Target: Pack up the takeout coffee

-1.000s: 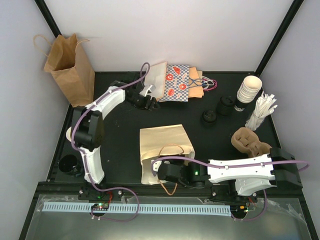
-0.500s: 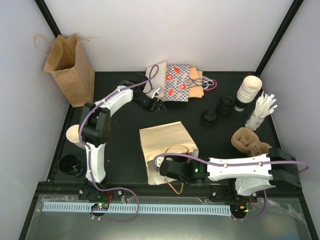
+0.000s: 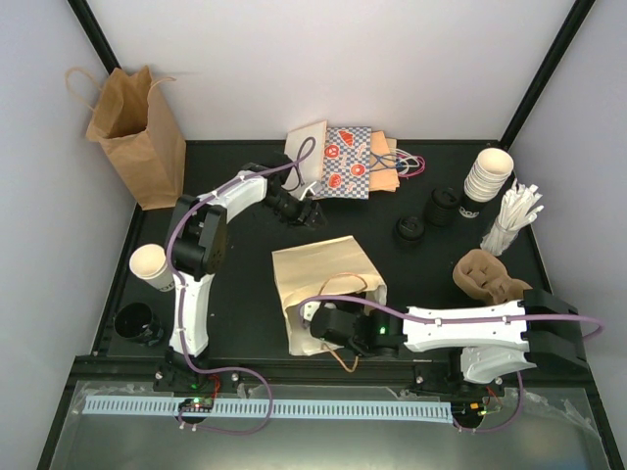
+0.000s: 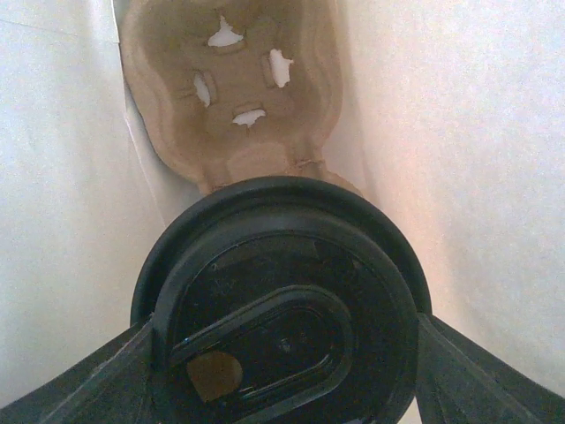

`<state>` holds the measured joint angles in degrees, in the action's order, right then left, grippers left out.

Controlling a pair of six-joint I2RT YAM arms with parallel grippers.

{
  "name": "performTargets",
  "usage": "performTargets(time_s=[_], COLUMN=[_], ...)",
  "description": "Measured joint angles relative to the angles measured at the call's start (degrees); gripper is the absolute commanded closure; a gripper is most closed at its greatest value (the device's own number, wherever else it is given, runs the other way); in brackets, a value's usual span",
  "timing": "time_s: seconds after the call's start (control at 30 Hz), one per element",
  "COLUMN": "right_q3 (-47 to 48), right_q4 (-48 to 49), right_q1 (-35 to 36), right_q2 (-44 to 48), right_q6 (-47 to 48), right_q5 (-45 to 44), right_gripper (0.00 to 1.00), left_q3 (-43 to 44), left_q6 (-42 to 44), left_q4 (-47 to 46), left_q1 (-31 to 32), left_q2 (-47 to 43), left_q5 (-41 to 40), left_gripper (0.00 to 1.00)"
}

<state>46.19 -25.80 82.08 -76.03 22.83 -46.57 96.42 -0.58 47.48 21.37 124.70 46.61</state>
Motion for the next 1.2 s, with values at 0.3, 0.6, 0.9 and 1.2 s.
performTargets(time_s=[0.3,0.6,0.9,1.2], right_q3=[0.0,0.0,-0.1,-0.1], right_q4=[2.8,4.8,8.5,10.1], right_q1=[-1.4,-2.4,-3.1,-3.4], right_q2=[-1.3,-2.3,-2.5,-2.8], right_q6=[1.3,2.2,4.2,4.9], right_q5=[-0.5,-1.0,-0.9,-0.2], right_gripper=[0.46,0.46,0.46,0.47], left_q3=[0.0,0.0,0.1,0.1], left_q6=[0.5,0.8,2.1,3.7], left_q4=[0.2,0.7,2.2,3.5], left_q1=[0.2,0.6,1.5,1.9], left_q2=[0.4,1.1,2.6,2.6], left_q5=[1.0,1.7,2.8,3.8], left_gripper=[0.38,0.39,0.42,0.44])
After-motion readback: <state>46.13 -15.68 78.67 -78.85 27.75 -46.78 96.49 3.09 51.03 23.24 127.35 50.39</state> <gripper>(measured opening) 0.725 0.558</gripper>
